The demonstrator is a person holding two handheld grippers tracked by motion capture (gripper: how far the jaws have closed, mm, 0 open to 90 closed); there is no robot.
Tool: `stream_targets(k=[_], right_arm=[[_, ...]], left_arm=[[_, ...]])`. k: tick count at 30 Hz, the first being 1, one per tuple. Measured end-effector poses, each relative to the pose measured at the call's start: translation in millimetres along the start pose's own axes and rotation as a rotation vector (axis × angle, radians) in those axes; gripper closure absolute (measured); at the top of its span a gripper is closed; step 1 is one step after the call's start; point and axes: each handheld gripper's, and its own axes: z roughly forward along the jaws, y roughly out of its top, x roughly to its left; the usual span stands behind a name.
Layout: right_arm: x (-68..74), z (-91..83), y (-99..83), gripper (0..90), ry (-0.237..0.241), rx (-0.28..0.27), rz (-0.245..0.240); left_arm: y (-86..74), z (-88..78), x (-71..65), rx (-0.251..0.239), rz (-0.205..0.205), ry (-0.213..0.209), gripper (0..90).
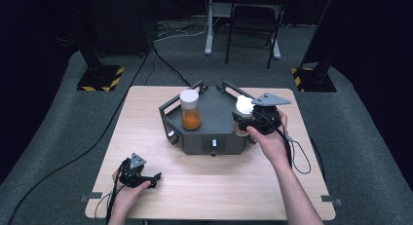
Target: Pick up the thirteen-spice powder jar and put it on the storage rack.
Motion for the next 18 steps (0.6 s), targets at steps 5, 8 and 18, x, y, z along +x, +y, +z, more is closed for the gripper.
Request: stream_targets(k=[5, 8, 18], right_arm=[[-1.5, 9.5, 4.7, 29.7, -0.008, 0.006, 0.005], [-2.4, 15.7, 7.2, 29.7, -0.011, 0.012, 0.008], [-4.1, 37.7, 11.8, 29.7, -0.029, 0.039, 0.021]], left_arm=[[0.0, 0.0, 0.1, 0.0, 0.0, 0.0, 5.5], [0.1, 0.0, 0.1, 0.0, 0.001, -0.001, 5.3], [0.1, 0.1, 0.3, 0.0, 0.001, -0.003, 5.2]])
